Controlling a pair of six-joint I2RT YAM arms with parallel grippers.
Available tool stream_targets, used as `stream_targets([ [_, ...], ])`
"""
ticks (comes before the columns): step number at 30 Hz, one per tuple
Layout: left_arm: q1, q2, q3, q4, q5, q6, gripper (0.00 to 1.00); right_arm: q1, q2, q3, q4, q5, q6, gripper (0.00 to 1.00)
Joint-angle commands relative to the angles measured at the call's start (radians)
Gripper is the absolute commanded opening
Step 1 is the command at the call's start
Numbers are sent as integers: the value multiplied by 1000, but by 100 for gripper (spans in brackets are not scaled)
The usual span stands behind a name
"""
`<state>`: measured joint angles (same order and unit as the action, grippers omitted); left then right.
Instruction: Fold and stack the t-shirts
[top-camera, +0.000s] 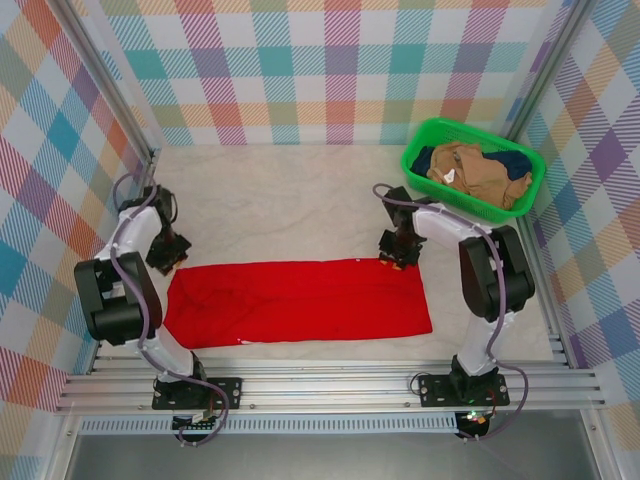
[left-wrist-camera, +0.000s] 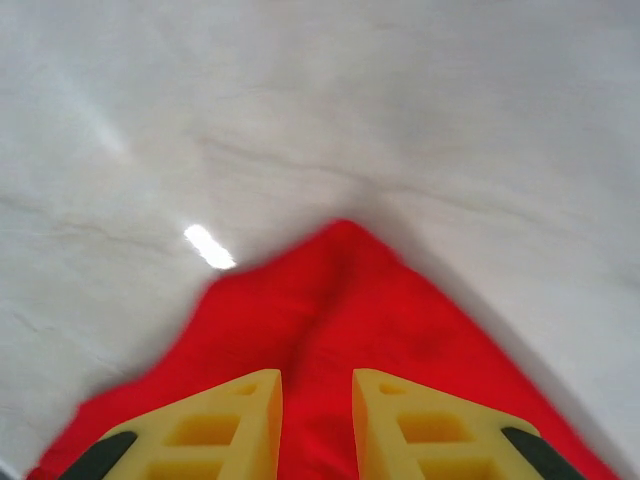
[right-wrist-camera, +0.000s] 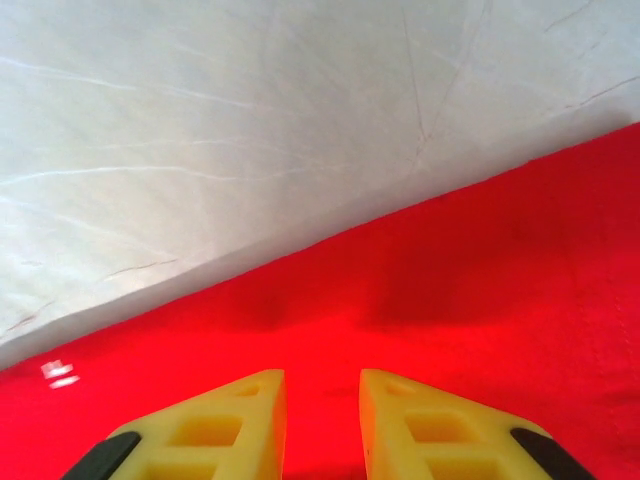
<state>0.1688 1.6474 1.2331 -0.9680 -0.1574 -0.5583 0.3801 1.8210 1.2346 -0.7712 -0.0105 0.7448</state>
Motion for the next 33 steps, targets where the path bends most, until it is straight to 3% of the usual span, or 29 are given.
stream_targets([
  [1, -101, -6, -11, -35, 131, -68, 25, 7, -39, 2, 3, -36, -13, 26],
  [3, -155, 32, -33, -11, 187, -100, 23, 27, -27, 12, 5, -62, -4, 26],
  [11, -285, 197, -63, 21, 219, -103, 21, 63, 86, 7, -13, -75, 54, 25],
  [16, -335, 275, -51, 101, 283, -99, 21, -64, 173, 57, -63, -52, 11, 24],
  [22, -411, 442, 204, 112, 320, -90, 21, -235, 281, 217, -143, -32, -109, 24],
  [28, -440, 543, 458, 42, 254, -78, 28, -278, 327, 367, -195, 32, -166, 24],
  [33, -471, 376, 443, -8, 107, -57, 40, -255, 198, 331, -117, 32, -206, 27],
])
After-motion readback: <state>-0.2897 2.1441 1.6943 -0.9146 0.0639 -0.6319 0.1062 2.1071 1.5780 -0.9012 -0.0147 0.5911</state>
